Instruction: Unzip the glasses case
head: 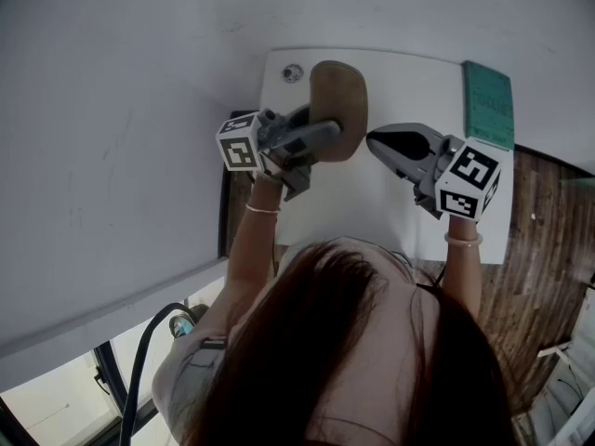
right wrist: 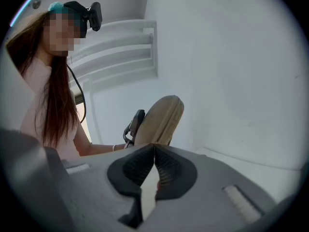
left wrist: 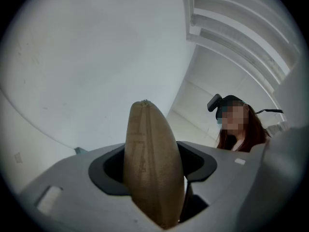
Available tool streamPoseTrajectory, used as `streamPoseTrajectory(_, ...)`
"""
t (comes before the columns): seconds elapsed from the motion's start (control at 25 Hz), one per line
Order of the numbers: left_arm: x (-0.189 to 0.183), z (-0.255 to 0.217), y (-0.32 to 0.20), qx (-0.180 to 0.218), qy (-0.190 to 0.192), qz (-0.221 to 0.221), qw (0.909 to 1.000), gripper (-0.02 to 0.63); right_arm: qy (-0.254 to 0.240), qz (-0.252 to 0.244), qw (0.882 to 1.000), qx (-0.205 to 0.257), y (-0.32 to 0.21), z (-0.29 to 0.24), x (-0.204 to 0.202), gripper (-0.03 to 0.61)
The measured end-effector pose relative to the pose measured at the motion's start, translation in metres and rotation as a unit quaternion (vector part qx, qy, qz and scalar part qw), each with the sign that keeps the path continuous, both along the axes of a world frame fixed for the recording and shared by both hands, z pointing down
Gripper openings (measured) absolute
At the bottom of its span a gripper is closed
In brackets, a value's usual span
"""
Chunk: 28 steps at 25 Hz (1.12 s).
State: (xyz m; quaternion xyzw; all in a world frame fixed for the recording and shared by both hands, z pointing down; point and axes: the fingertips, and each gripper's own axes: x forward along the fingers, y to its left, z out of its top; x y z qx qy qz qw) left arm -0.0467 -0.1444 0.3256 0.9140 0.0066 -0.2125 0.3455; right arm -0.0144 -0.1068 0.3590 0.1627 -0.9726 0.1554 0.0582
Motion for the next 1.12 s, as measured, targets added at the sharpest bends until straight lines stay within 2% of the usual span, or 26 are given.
streamPoseTrajectory(0.36, -0.005, -0.001, -0.009, -0.019, 0.025, -0.018, 0.9993, 0.299, -0.002, -0.006, 1.0, -0.009, 0.002, 0.006, -0.004, 0.006)
streamPoseTrajectory(0.76, -0.01, 0.004, -0.017, -0.044, 0.033, -0.041, 0.9976, 0.299, -0.001, -0.005, 1.0, -0.017, 0.001, 0.011, -0.007, 0.006)
streamPoseTrajectory(0.92, -0.007, -0.002, -0.017, -0.072, 0.065, -0.036, 0.9946, 0.299, 0.0, -0.005, 1.0, -0.021, 0.001, 0.013, -0.008, 0.006)
streamPoseTrajectory(1.12, -0.008, -0.001, -0.02, -0.086, 0.072, -0.043, 0.9928, 0.298, 0.001, -0.005, 1.0, -0.026, 0.001, 0.016, -0.009, 0.006)
